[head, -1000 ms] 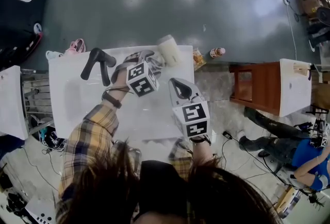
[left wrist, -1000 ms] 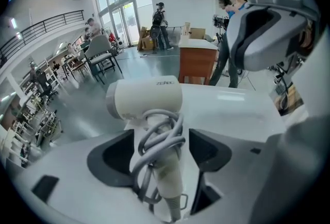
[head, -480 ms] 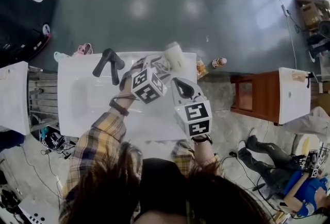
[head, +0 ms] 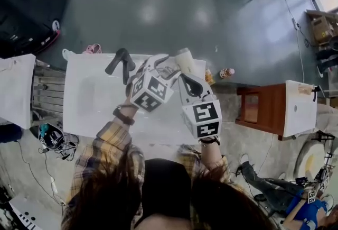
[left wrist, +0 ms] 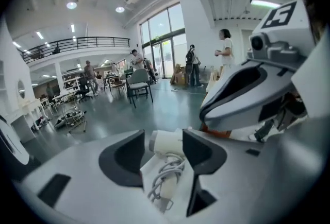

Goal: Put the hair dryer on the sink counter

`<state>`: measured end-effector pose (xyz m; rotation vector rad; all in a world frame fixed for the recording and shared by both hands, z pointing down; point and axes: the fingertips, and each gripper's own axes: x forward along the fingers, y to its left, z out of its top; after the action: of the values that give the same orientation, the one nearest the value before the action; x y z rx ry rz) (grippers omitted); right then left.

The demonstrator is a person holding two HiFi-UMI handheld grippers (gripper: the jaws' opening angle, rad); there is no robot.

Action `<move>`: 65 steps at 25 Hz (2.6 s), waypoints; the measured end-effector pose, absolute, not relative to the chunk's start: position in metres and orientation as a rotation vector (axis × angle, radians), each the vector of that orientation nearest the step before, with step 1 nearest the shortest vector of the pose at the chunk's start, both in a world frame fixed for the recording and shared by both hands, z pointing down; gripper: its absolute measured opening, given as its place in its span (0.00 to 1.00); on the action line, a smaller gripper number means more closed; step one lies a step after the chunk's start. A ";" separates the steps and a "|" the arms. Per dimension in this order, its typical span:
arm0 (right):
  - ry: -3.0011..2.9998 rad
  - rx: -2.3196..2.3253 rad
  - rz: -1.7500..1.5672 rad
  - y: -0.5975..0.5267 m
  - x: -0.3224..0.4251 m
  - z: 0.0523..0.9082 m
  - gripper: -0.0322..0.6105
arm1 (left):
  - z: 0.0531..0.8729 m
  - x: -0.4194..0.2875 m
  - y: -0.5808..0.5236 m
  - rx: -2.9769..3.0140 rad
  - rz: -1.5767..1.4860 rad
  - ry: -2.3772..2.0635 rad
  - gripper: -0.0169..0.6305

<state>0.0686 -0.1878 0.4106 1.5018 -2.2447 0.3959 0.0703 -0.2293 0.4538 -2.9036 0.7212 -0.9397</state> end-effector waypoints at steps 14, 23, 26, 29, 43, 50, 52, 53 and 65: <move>-2.400 1.492 0.224 -0.201 0.043 0.338 0.07 | 0.337 0.026 -0.225 -3.082 -0.359 0.985 0.13; -2.458 1.475 0.158 -0.202 0.036 0.317 0.07 | 0.317 0.007 -0.208 -3.112 -0.194 1.028 0.05; -2.479 1.483 0.155 -0.199 0.035 0.314 0.07 | 0.312 0.002 -0.200 -3.115 -0.163 1.032 0.05; -2.489 1.479 0.157 -0.198 0.034 0.314 0.07 | 0.308 0.000 -0.194 -3.124 -0.155 1.051 0.05; -2.513 1.434 0.165 -0.192 0.029 0.311 0.07 | 0.295 0.008 -0.184 -3.076 -0.176 1.007 0.05; -2.504 1.443 0.168 -0.192 0.029 0.310 0.07 | 0.296 0.007 -0.186 -3.072 -0.179 1.011 0.05; -2.502 1.452 0.176 -0.194 0.029 0.311 0.07 | 0.297 0.008 -0.187 -3.072 -0.185 1.010 0.05; -2.501 1.453 0.176 -0.194 0.029 0.311 0.07 | 0.297 0.008 -0.187 -3.072 -0.185 1.010 0.05; -2.489 1.409 0.162 -0.193 0.026 0.313 0.07 | 0.297 0.006 -0.187 -3.080 -0.174 1.019 0.05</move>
<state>0.0261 -0.1926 0.3131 1.4088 -2.4893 0.1617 0.0060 -0.1873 0.2975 -3.0798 1.0186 -0.1743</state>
